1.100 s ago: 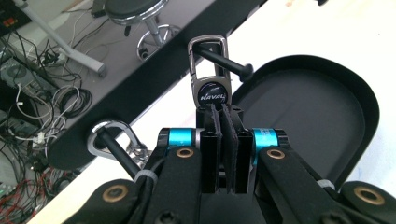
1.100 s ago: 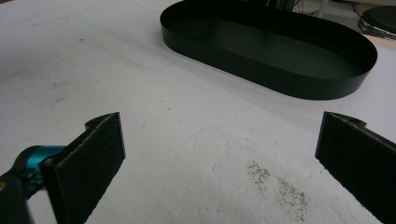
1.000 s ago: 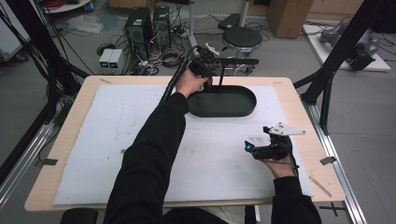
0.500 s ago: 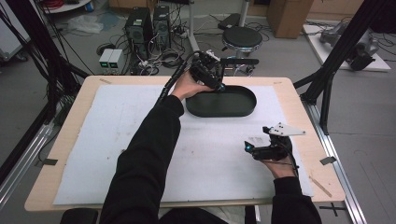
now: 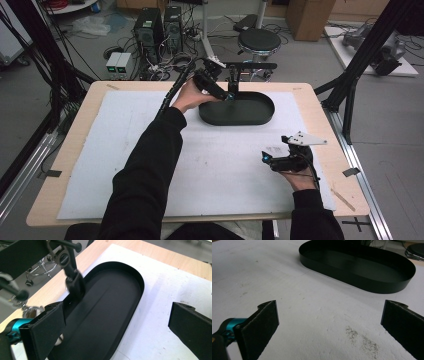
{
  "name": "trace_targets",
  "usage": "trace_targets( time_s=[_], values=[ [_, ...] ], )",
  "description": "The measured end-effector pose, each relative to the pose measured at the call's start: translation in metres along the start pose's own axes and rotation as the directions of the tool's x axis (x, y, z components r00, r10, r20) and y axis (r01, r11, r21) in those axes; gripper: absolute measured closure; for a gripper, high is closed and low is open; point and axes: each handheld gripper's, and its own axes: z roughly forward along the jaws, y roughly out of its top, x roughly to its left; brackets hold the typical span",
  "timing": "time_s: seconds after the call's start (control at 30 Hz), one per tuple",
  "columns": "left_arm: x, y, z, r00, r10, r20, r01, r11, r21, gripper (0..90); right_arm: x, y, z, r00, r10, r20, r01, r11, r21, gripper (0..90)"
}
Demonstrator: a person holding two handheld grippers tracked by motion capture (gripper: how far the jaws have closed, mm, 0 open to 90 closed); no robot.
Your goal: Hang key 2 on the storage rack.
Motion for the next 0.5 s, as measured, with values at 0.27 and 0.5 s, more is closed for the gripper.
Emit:
trace_targets(
  time_s=[0.27,0.5],
  values=[
    [-0.002,-0.010,-0.012,1.0000,0.006,0.000,-0.006,0.9999,-0.013,1.7,0.001,0.000,0.000,1.0000,-0.002,0.003,0.002,1.000,-0.002,0.6],
    [-0.005,-0.024,-0.018,0.9999,0.015,0.000,-0.015,0.9999,0.001,1.7,0.001,0.000,0.000,1.0000,0.004,0.006,-0.004,1.000,-0.004,0.6]
  ],
)
